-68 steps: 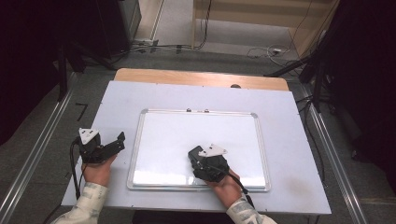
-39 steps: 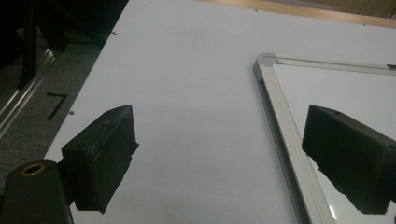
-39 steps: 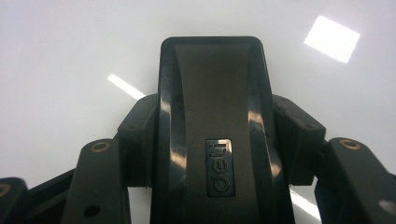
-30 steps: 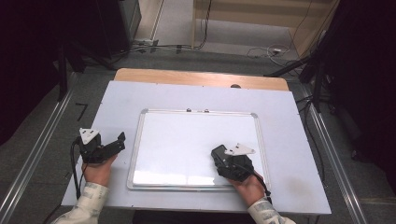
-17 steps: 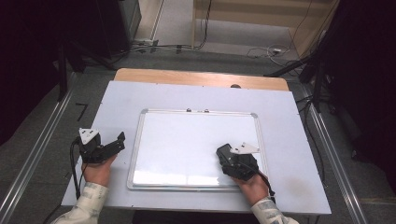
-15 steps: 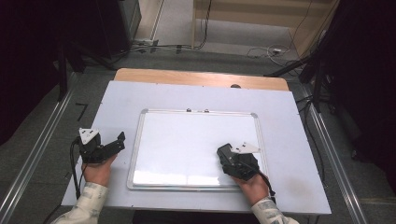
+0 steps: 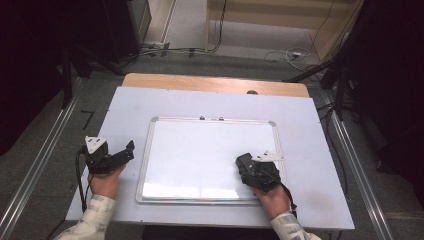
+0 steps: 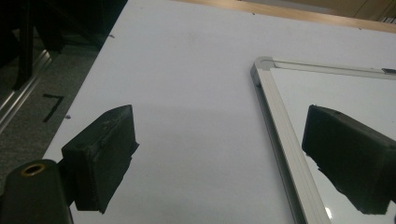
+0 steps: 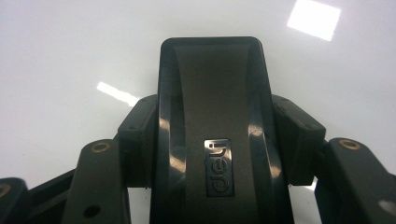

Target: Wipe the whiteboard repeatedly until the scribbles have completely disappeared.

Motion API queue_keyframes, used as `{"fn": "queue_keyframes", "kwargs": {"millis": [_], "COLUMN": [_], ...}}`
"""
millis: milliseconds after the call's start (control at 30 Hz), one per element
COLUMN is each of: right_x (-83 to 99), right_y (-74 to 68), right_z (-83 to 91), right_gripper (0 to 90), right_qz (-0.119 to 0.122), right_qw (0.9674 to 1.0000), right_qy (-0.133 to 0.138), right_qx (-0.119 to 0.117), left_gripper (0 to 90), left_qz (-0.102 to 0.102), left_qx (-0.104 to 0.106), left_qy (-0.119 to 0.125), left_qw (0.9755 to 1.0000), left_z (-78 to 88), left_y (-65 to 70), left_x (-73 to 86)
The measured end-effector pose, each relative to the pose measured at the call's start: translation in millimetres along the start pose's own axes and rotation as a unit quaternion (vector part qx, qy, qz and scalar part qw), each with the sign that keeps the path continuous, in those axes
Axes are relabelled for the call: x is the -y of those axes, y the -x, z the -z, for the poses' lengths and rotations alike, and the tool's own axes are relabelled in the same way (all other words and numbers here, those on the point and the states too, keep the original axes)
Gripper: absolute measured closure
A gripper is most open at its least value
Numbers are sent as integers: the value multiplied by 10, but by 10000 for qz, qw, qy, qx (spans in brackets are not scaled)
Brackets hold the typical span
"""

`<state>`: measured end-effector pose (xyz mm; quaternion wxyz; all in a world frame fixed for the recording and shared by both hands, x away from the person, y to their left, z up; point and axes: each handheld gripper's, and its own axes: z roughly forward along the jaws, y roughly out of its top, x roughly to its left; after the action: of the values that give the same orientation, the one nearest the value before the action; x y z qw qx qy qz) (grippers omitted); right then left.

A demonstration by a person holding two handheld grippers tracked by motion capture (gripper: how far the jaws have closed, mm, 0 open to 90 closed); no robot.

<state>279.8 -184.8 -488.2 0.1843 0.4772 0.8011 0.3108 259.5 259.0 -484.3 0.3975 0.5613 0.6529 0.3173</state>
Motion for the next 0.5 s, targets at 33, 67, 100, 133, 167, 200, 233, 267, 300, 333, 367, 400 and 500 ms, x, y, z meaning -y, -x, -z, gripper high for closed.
{"fn": "queue_keyframes", "kwargs": {"millis": [33, 67, 100, 133, 167, 200, 233, 267, 300, 333, 367, 400, 500], "right_x": [0, -16, -16, -30, -58, -58, -67, -74, -80, -86, -93, -100, -121], "right_y": [0, -7, -7, -11, -13, -13, -9, -6, -3, 2, 4, 6, 55], "right_z": [0, 40, 40, 70, 131, 131, 156, 177, 198, 218, 237, 251, 301], "right_gripper": [389, 389, 389, 389, 389, 389, 389, 389, 389, 389, 388, 388, 388], "right_qz": [0, 2, 2, 2, -18, -18, -30, -32, -38, -49, -44, -19, -87], "right_qw": [10000, 10000, 10000, 9999, 9996, 9996, 9996, 9995, 9995, 9994, 9993, 9992, 9989], "right_qy": [0, 83, 83, 155, 264, 264, 286, 307, 322, 340, 363, 390, 450], "right_qx": [0, -21, -21, -31, -12, -12, -18, -5, -12, -7, 6, 40, 64], "left_gripper": [104, 104, 104, 104, 104, 104, 104, 104, 104, 104, 104, 103, 104], "left_qz": [-5, -6, -2, 1, 4, 6, 3, 1, 0, -2, -1, 5, 10], "left_qx": [-1, 1, 6, 6, -2, -5, -4, 1, -8, -12, -9, -11, -13], "left_qy": [-2, -7, -9, -8, -11, -12, -14, -14, -6, -6, -4, -4, -12], "left_qw": [10000, 10000, 10000, 10000, 10000, 10000, 10000, 10000, 10000, 10000, 10000, 10000, 10000], "left_z": [2, 4, 5, 4, 3, 3, 3, 5, 6, 6, 5, 4, 3], "left_y": [-2, -4, -7, -9, -10, -10, -10, -9, -6, -4, -5, -7, -13], "left_x": [-1, -1, -2, -1, 0, 1, 1, 1, 2, 2, 3, 4, 5]}}
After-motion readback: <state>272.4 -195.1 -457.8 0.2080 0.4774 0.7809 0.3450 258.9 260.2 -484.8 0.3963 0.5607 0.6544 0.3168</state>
